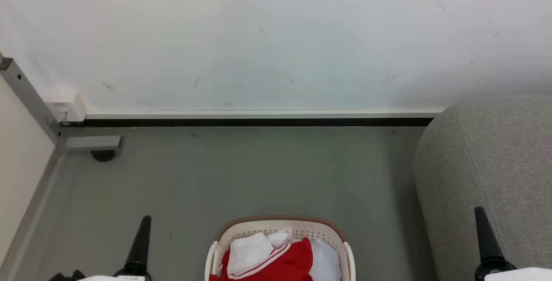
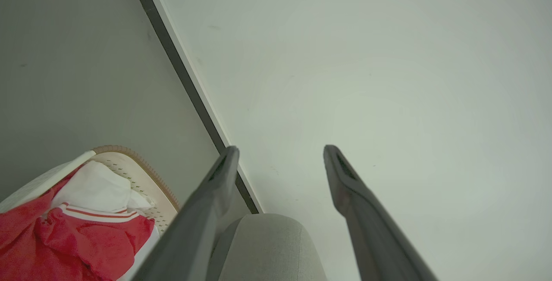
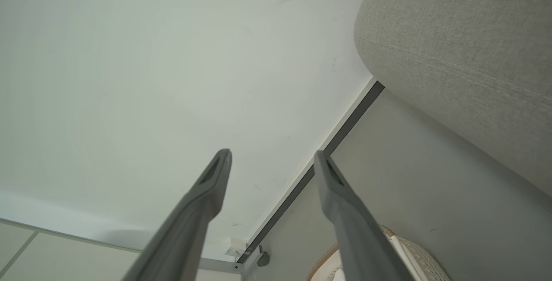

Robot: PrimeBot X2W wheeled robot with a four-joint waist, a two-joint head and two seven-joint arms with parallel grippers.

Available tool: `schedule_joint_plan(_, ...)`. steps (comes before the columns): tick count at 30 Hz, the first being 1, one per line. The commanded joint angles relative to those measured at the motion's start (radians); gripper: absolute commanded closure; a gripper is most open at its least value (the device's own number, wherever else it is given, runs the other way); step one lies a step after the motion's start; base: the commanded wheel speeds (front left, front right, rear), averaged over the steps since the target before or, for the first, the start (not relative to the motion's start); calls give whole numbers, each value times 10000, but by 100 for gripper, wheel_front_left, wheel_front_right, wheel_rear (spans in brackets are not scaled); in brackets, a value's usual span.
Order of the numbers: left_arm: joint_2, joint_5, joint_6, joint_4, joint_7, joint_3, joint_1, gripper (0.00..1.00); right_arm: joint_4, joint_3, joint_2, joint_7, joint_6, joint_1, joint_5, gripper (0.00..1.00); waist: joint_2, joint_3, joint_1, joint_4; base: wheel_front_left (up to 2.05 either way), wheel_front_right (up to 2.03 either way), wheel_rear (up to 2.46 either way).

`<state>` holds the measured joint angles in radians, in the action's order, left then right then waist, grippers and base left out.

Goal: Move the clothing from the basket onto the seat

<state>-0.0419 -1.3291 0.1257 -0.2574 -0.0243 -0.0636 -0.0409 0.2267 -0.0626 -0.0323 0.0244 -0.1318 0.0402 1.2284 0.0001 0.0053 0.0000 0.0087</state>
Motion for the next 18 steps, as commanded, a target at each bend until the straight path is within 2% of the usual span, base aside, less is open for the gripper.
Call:
schedule_joint_plan(1, -76, 628, 35, 229, 148, 13, -56, 0, -268, 65, -90, -142, 2, 72, -577, 0, -1, 2, 0, 10, 0, 0, 0)
schedule_joint_plan(18, -42, 2902, 44, 600, 803, 165, 183, 0, -671, 349, -125, -804, 5, -105, -3306, 0, -1, 44, 0, 72, 0, 0, 0)
